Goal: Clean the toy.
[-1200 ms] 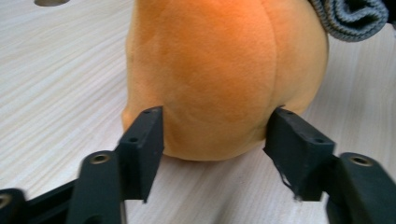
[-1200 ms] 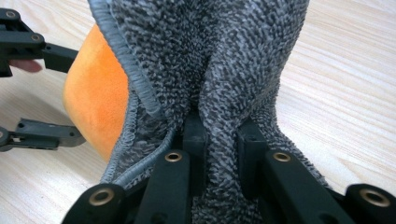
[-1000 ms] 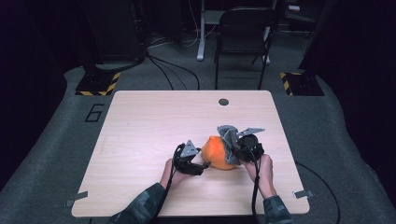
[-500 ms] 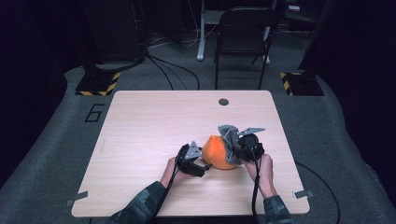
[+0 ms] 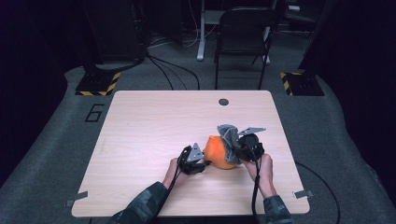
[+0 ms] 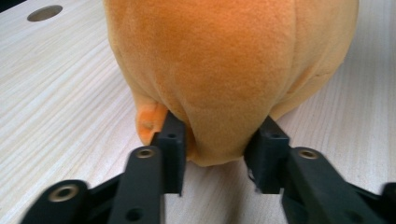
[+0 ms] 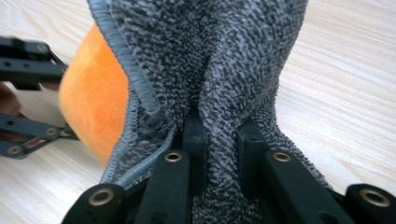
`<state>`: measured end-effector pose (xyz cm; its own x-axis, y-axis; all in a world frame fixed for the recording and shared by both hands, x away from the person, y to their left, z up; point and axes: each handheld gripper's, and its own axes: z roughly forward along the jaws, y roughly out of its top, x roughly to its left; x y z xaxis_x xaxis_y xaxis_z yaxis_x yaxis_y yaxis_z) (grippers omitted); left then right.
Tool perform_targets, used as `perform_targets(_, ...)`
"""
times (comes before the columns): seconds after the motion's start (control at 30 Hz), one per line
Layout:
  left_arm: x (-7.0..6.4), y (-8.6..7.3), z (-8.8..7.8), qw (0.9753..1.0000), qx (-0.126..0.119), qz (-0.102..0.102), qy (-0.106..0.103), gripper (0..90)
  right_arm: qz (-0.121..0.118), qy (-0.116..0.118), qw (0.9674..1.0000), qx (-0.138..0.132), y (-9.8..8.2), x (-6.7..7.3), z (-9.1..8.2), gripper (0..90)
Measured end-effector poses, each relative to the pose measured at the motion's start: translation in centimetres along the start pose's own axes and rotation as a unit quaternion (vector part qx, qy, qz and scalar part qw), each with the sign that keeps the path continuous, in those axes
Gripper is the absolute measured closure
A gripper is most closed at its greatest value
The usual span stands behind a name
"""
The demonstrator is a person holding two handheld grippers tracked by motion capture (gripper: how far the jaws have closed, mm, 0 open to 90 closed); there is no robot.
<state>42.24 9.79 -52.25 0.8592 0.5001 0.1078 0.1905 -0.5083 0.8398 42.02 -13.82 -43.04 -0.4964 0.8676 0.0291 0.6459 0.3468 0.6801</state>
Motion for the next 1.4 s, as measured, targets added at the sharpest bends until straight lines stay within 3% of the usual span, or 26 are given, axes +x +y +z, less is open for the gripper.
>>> perform_targets(0.13,0.0,0.0,-0.1,1.0,-0.001,-0.001,0.002,68.8,0.018,-0.003,0.9997,-0.017,0.1,-0.8,-1.1,78.0)
perform_targets(0.17,0.0,-0.1,-0.1,1.0,-0.002,-0.002,0.001,69.0,0.036,-0.034,0.9985,-0.025,-0.2,-2.3,-2.3,78.0)
perform_targets(0.23,0.0,-0.1,-0.1,1.0,-0.003,-0.002,0.001,69.3,0.061,-0.048,0.9967,-0.024,-0.8,-3.9,-2.8,77.9)
perform_targets(0.27,0.0,-0.1,-0.1,1.0,-0.003,-0.002,0.001,69.5,0.061,-0.048,0.9967,-0.024,-0.8,-3.9,-2.8,77.9)
perform_targets(0.33,0.0,-0.1,-0.1,1.0,-0.003,-0.003,0.002,69.6,0.087,-0.069,0.9938,-0.009,-1.8,-5.7,-2.6,78.0)
perform_targets(0.4,0.0,-0.1,-0.1,1.0,-0.004,-0.003,0.003,70.1,0.108,-0.067,0.9918,0.011,-2.9,-7.1,-1.5,77.9)
perform_targets(0.73,-0.4,-0.1,-0.3,0.9997,-0.021,0.003,0.011,76.7,0.108,-0.063,0.992,0.019,-3.2,-7.5,-0.7,77.6)
perform_targets(0.93,-0.4,0.2,-0.7,0.9989,-0.046,-0.01,0.01,78.6,0.115,-0.062,0.9913,0.017,-3.4,-7.7,-0.7,77.6)
perform_targets(1.07,-0.2,1.1,-1.5,0.9976,-0.057,-0.036,-0.013,78.5,0.119,-0.063,0.9907,0.014,-3.4,-8.0,-1.0,77.6)
perform_targets(1.13,0.0,1.9,-2.4,0.996,-0.063,-0.059,-0.024,78.4,0.122,-0.064,0.9904,0.012,-3.4,-8.1,-1.1,77.6)
perform_targets(1.17,0.0,1.9,-2.4,0.996,-0.063,-0.059,-0.024,78.3,0.122,-0.064,0.9904,0.012,-3.4,-8.1,-1.1,77.6)
perform_targets(1.3,0.4,3.1,-3.8,0.991,-0.057,-0.113,-0.042,78.1,0.122,-0.065,0.9903,0.01,-3.5,-8.2,-1.2,77.6)
perform_targets(1.33,0.5,3.3,-4.2,0.9873,-0.055,-0.143,-0.042,77.9,0.122,-0.065,0.9904,0.01,-3.4,-8.2,-1.2,77.5)
perform_targets(1.37,0.5,3.3,-4.2,0.9873,-0.055,-0.143,-0.042,77.9,0.122,-0.065,0.9904,0.01,-3.4,-8.2,-1.2,77.5)
perform_targets(1.4,0.7,3.5,-4.6,0.9847,-0.047,-0.161,-0.046,77.8,0.12,-0.065,0.9905,0.01,-3.4,-8.1,-1.2,77.6)
